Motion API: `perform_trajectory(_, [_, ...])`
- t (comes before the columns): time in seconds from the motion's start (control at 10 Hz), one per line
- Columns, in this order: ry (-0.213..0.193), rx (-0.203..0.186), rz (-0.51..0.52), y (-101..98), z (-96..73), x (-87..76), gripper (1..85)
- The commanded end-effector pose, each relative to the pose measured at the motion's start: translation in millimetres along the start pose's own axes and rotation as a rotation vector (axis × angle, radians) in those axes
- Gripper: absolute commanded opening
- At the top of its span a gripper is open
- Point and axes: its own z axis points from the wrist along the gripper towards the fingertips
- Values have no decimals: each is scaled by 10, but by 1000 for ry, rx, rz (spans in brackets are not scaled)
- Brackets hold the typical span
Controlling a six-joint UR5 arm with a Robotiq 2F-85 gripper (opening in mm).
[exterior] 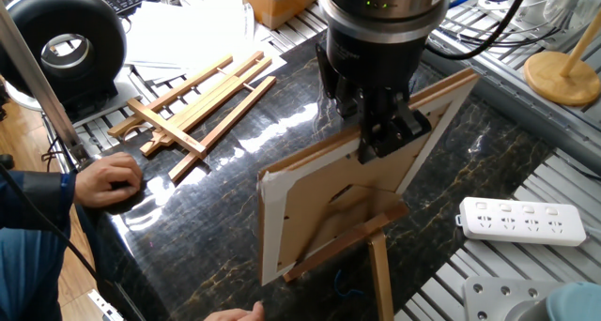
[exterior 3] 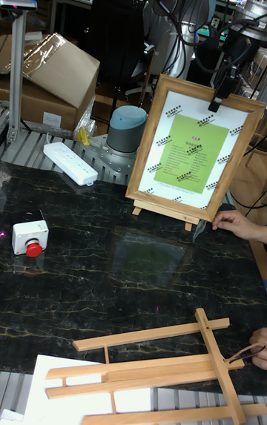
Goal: Put the photo frame on the bracket
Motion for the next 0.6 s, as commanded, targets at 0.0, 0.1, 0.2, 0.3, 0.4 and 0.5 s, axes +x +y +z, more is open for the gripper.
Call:
perform_trajectory(0.0, [-12, -51, -4, 138, -15, -30, 393])
perform_trajectory(0.1, [-9, -60, -5, 161, -16, -20, 397])
perform_trajectory(0.2, [-12, -67, -7, 179, -17, -28, 403])
perform_trajectory(0.3, [-17, -77, -9, 205, -19, -38, 407])
perform_trajectory(0.4, [-18, -85, -9, 226, -21, -41, 410])
perform_trajectory(0.5, [-21, -94, -8, 248, -23, -49, 417])
